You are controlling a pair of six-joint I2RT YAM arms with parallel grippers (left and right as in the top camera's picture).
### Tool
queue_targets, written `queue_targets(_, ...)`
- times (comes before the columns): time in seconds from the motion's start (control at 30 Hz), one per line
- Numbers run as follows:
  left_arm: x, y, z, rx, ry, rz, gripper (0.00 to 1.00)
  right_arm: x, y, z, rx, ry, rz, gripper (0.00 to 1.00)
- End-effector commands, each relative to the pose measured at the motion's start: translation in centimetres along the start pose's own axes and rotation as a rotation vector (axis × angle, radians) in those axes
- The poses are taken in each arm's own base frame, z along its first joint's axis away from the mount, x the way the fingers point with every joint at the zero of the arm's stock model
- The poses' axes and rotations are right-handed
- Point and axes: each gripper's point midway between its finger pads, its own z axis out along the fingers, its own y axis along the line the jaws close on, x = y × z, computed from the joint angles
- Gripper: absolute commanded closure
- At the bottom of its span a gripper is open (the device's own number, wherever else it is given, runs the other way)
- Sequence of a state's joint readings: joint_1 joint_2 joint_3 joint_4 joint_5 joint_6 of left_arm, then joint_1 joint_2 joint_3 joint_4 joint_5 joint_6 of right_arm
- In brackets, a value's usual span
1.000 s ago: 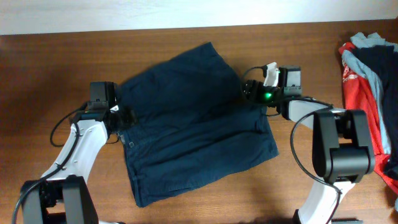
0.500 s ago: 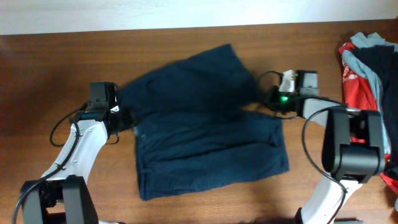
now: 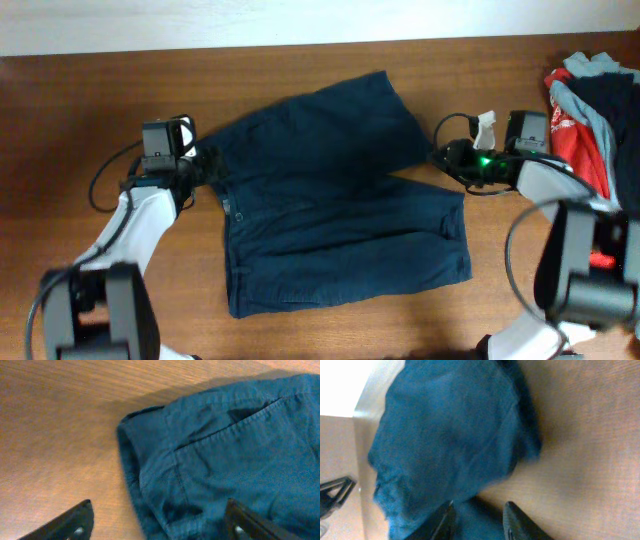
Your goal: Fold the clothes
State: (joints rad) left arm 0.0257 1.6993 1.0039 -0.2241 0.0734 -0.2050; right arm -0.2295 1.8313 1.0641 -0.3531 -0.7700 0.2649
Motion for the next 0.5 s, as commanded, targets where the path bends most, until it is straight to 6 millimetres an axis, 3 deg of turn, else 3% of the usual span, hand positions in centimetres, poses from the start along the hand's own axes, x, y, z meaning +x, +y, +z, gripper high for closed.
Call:
queue_targets(0.0,1.9,-0.2,3.7,0.046,0.073,0.034,0.25,0.9,2.0,-2.7,0.054,-0.002,-0.029,0.63)
queue_targets(0.17,2.7,0.5,7.9,0.047,0.061,0.031,0.41,6.8,5.1,-2.8,0.068,0.186,-0.127,0.63)
queue_targets(0.3,2.0,0.3,8.3,0.054,0.024,0.035,0.53,11.1,7.2,-1.5,0.05,0.339,-0.292,0.69)
queue_targets(0.37,1.4,0.2,8.3,0.057,0.007,0.037,0.59,13.0,6.8,-0.7,0.149,0.401,-0.35,0.69)
queue_targets(0.47,0.8,0.1,8.2,0.058,-0.005,0.038,0.63,15.0,5.2,-0.6,0.369,0.445,-0.279,0.68)
